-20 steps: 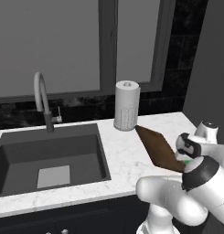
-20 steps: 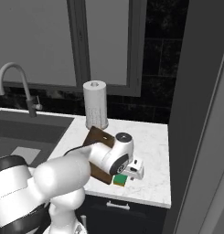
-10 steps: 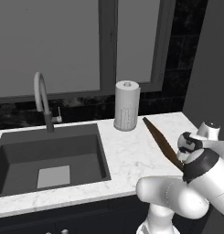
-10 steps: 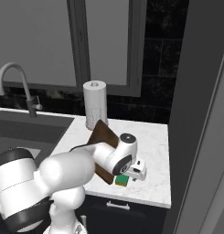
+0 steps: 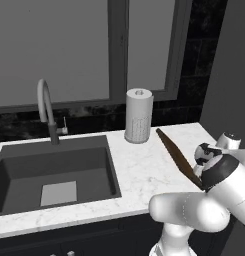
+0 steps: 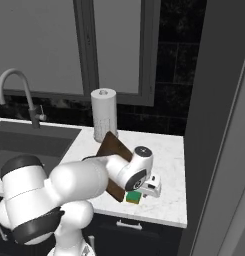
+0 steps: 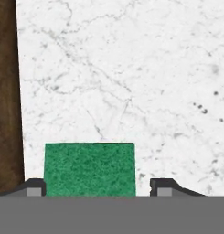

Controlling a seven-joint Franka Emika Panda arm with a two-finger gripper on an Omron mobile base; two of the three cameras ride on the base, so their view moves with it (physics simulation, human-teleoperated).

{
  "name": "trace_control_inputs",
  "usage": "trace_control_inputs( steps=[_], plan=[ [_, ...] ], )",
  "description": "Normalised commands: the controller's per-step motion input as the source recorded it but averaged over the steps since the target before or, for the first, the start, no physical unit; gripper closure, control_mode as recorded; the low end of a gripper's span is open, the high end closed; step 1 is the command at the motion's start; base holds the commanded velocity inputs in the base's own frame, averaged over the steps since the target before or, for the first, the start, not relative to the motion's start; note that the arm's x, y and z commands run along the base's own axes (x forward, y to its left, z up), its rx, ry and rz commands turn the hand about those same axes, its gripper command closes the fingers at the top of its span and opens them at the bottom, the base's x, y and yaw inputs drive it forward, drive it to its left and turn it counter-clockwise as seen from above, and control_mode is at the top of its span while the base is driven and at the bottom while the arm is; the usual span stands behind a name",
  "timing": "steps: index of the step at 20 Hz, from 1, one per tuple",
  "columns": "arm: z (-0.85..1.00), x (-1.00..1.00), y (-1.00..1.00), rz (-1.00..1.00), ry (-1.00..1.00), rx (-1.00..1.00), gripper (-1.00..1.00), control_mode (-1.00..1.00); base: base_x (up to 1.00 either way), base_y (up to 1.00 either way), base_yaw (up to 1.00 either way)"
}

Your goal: Pick up the sponge from the counter and clean the cutting board by briefly scrubbing or pressing down on the cutting board. Once finished, release the sponge.

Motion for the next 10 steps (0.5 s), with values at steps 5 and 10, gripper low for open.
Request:
trace_control_inputs(
  steps=[5,10],
  plan=[
    [-0.36,0.00,0.00,0.00,-0.02,0.00,1.00,-1.00,0.00,0.00,0.00],
    [-0.15,0.00,0.00,0.03,-0.01,0.00,1.00,-1.00,0.00,0.00,0.00]
  ],
)
